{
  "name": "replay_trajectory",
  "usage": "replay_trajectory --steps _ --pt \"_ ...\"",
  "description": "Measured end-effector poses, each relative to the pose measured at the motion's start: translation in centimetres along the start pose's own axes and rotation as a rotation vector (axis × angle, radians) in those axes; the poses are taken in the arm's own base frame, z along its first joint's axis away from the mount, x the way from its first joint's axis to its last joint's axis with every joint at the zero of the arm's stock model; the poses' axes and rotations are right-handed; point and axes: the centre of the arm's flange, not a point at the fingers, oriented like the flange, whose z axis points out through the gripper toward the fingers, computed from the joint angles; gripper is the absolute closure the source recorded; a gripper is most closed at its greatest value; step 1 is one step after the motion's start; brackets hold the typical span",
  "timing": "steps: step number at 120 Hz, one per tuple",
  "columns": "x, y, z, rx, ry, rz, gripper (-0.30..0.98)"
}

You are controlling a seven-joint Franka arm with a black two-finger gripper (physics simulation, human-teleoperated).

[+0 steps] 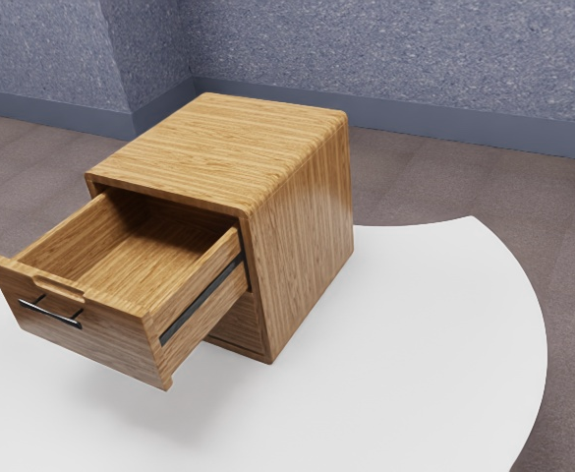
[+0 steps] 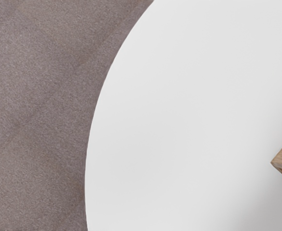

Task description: Push the drawer handle with one arm to close the drawer

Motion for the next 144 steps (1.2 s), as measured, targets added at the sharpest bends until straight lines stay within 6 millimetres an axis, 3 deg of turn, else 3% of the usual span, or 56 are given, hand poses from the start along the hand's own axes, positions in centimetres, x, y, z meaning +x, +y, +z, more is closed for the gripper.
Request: replay_trajectory --steps 15,17,22,25,29,33,36,40,45,59,64,70,73,84,92,100,121,144 --pt "-0.1 -0.8 -0.2 -0.001 0.002 -0.014 0.02" --pt "-0.5 -0.8 -1.5 -0.003 0.025 -0.013 0.02" --pt "-2.6 0.1 -7.4 -0.017 0.143 0.013 0.02" --pt "-4.0 2.1 -10.5 -0.033 0.205 0.06 0.02" --pt "-6.0 7.0 -13.5 -0.069 0.264 0.174 0.02" --pt "-7.8 12.2 -15.0 -0.105 0.289 0.293 0.02" --pt "-8.8 14.9 -15.5 -0.127 0.293 0.356 0.02" --pt "-9.5 16.8 -15.7 -0.145 0.295 0.399 0.02" --pt "-9.6 17.6 -15.7 -0.156 0.292 0.415 0.02" --pt "-9.8 20.1 -11.3 -0.161 0.181 0.474 0.02" --pt "-12.2 20.2 -9.6 -0.177 0.135 0.523 0.02" --pt "-16.7 19.4 -6.9 -0.188 0.09 0.581 0.02" --pt "-18.7 19.0 -4.9 -0.188 0.065 0.603 0.02" --pt "-25.1 18.0 5.1 -0.152 -0.059 0.656 0.02" --pt "-27.3 17.4 10.8 -0.123 -0.13 0.653 0.02" --pt "-28.5 17.6 14.7 -0.09 -0.157 0.667 0.02" --pt "-31.3 18.9 18.3 -0.026 -0.114 0.757 0.02" --pt "-31.9 19.1 19.4 -0.036 -0.062 0.794 0.03"
